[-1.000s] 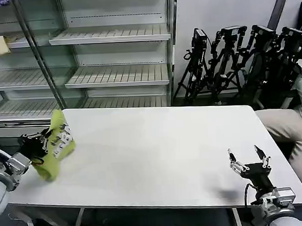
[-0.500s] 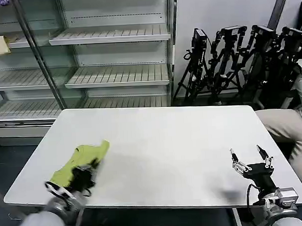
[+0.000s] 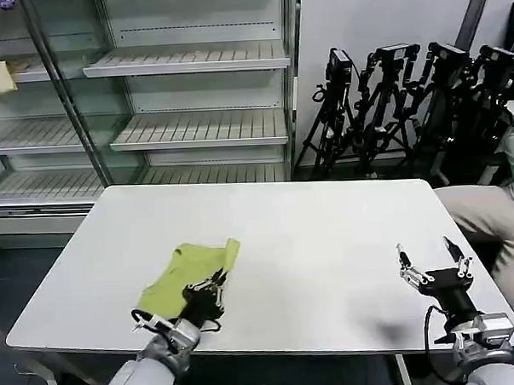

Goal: Fold and organize the clothes.

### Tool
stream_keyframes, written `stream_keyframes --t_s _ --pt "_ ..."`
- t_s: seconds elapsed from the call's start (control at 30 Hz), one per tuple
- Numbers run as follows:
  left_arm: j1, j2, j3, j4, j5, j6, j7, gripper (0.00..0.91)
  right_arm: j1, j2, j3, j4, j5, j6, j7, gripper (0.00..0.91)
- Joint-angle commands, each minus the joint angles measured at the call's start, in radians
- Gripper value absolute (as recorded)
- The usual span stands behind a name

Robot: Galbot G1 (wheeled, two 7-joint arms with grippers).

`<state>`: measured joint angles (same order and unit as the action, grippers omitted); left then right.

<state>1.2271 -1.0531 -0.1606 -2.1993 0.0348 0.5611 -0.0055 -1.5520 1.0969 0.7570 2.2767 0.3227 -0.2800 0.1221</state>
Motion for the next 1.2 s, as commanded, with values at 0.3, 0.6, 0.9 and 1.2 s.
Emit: stream_keyframes --t_s 0.3,0.6,0.9,1.2 --pt "-0.299 -0.249 0.143 0.179 -0.750 0.019 -0.619 0.020 0.181 -0.033 -0.060 -0.060 0.009 -0.077 0.010 0.907" --pt "-0.340 -0.280 0.165 0.220 -0.774 0.018 -0.624 0.907 0.244 -0.041 -0.074 -0.100 0.034 -0.040 0.014 0.907" --pt "-0.351 -0.243 0.138 0.146 -0.741 0.016 -0.507 0.907 0.287 -0.032 -0.097 -0.132 0.025 -0.039 0.014 0.907" --pt "-0.253 0.017 -0.226 0.336 -0.110 -0.303 0.017 0.907 0.339 0.011 -0.138 -0.170 -0.003 -0.029 0.023 0.907"
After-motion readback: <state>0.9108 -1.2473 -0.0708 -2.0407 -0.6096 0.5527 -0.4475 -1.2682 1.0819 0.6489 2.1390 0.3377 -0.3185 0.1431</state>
